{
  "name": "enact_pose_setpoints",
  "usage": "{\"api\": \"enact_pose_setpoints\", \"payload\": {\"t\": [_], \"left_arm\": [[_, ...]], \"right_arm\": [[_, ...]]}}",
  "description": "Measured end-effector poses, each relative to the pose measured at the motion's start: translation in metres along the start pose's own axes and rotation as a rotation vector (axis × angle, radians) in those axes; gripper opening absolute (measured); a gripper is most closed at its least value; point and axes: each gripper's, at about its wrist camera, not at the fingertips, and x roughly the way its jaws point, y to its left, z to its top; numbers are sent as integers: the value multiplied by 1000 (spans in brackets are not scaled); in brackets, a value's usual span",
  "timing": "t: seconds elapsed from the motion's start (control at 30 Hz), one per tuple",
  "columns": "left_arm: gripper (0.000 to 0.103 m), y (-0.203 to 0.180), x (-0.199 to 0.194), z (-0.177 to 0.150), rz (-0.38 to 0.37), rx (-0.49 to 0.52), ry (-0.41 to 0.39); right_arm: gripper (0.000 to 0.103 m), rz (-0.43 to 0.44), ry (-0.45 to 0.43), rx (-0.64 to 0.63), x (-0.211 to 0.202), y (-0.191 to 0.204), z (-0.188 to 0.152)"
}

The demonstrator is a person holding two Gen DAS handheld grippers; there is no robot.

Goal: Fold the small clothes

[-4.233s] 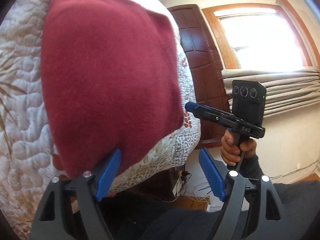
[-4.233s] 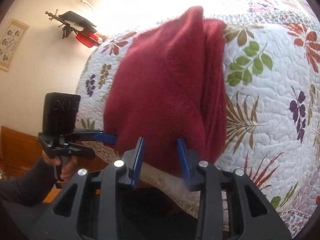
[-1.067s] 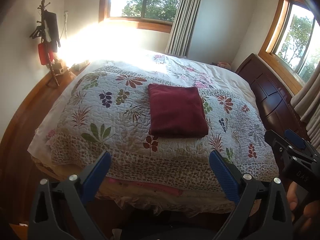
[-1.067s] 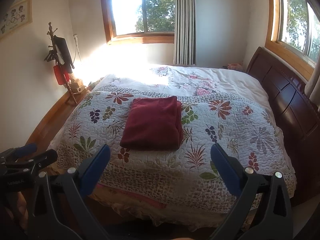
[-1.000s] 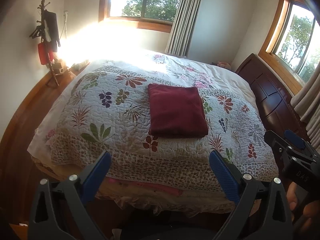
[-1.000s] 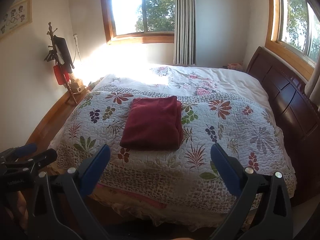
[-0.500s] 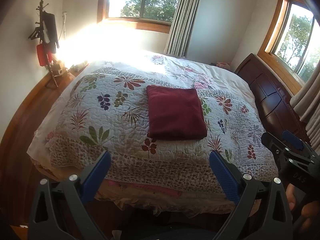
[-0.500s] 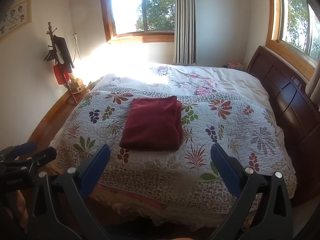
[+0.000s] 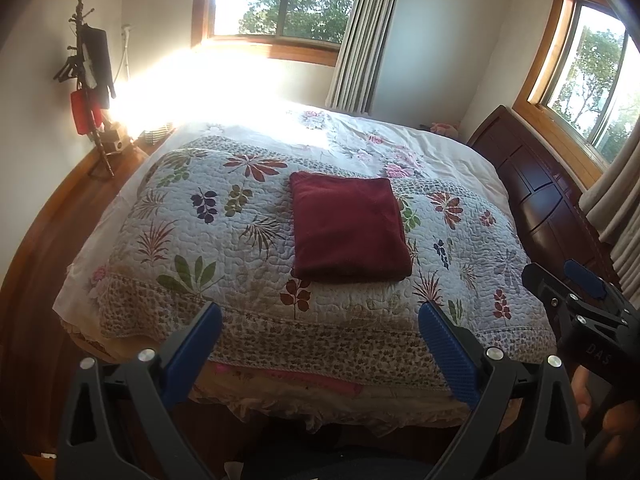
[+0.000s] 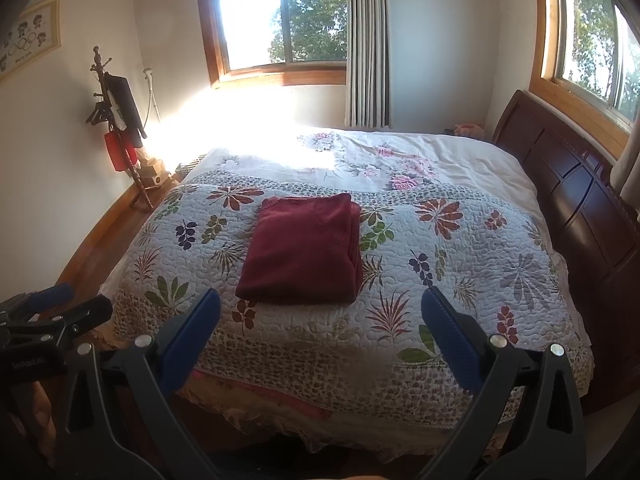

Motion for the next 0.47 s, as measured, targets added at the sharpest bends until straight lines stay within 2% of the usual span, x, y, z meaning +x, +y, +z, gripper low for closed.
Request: {"api": "enact_pose_setpoints", "payload": {"t": [0.47], "left_arm": [[99,-6,6,6,-8,8,5]], "right_arm": [[100,4,13,19,6,-7,1]]}}
